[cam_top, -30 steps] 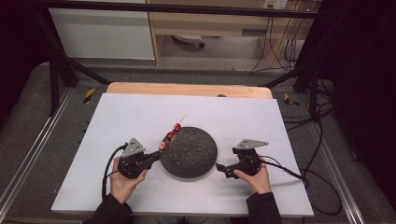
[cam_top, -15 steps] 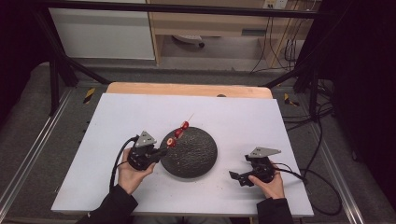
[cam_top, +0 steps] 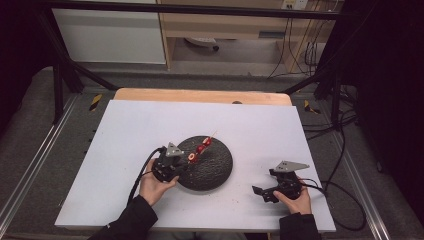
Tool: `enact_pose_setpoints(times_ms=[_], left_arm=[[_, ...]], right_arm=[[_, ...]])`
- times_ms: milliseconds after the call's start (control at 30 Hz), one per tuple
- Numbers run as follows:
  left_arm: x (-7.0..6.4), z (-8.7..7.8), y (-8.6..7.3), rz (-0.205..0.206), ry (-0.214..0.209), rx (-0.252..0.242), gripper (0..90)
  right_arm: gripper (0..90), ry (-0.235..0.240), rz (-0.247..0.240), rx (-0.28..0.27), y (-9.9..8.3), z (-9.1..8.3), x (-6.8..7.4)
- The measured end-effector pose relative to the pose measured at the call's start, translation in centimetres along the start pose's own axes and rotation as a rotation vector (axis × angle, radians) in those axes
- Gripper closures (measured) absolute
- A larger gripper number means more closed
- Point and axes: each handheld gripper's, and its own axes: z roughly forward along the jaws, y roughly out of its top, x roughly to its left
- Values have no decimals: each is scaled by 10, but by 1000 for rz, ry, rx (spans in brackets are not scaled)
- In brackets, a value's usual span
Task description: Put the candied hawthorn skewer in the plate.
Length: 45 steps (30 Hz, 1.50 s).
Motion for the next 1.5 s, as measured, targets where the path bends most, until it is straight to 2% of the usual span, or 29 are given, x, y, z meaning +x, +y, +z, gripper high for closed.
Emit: enact_pose_setpoints(times_ms=[333, 600, 767, 867, 1000, 1200, 1367, 1500], left_arm=[[-1, 17, 0, -17, 13, 73, 885], [-5, 22, 2, 1, 45, 97, 884], [-8, 25, 3, 12, 61, 91, 881], [-8, 24, 2, 16, 56, 83, 865], [-6, 17, 1, 29, 35, 56, 770], [2, -2, -3, 55, -21, 22, 567], [10, -17, -7, 74, -28, -11, 416], [21, -27, -14, 64, -62, -9, 273]], right_arm=[[7, 9, 9, -7, 0, -2, 0], [7, 11, 4, -7, 0, -1, 0], [7, 12, 4, -11, 0, -2, 0], [7, 12, 6, -14, 0, -2, 0], [6, 12, 3, -18, 0, -3, 0], [6, 10, 10, -20, 0, -4, 0], [6, 9, 8, -26, 0, -4, -1], [6, 7, 13, -28, 0, -5, 0]])
